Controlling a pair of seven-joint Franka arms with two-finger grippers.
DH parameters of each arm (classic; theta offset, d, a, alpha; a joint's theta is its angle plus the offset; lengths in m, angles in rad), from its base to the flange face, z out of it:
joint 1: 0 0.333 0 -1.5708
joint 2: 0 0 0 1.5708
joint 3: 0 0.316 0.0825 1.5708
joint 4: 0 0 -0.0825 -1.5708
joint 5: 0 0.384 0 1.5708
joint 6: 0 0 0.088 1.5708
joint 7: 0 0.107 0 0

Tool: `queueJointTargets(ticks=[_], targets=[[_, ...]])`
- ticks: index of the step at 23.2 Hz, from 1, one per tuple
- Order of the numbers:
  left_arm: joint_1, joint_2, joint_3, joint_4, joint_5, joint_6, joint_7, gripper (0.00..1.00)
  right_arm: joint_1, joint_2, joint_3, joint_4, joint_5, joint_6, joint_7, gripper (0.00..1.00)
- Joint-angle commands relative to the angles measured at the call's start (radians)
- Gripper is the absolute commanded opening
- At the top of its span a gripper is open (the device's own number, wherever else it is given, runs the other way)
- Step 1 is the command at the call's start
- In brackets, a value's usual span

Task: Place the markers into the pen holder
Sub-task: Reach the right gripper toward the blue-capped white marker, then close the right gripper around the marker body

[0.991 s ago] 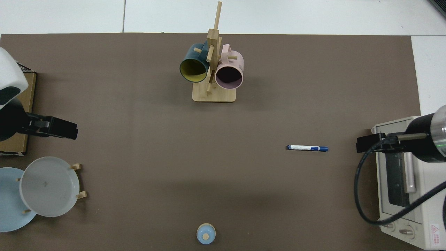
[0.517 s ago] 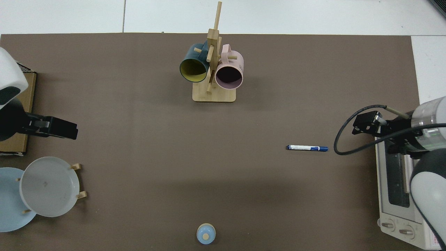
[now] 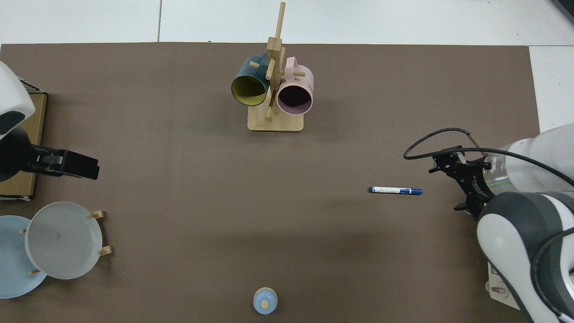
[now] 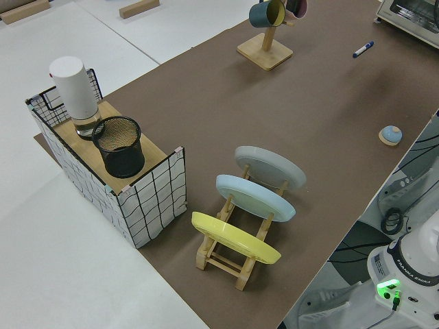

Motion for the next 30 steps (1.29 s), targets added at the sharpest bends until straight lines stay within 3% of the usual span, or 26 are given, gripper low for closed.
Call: queueJointTargets(ticks=[1,7,15,30], targets=[[-0.002,-0.023,0.005,-0.025,0.002,0.003,0.008,1.0,-0.035,-0.024,0.007,-0.124,0.022,0.166,0.095,1.0],[-0.002,-0.023,0.005,-0.025,0.002,0.003,0.006,1.0,-0.069,0.004,0.007,-0.234,0.022,0.373,0.147,1.0],[-0.002,-0.023,0.008,-0.026,0.0,0.003,0.005,1.0,-0.005,0.064,0.01,-0.253,0.023,0.471,0.375,1.0],[-0.002,-0.029,0.009,-0.035,0.0,0.003,0.001,1.0,0.031,0.151,0.01,-0.326,0.023,0.651,0.458,0.99]])
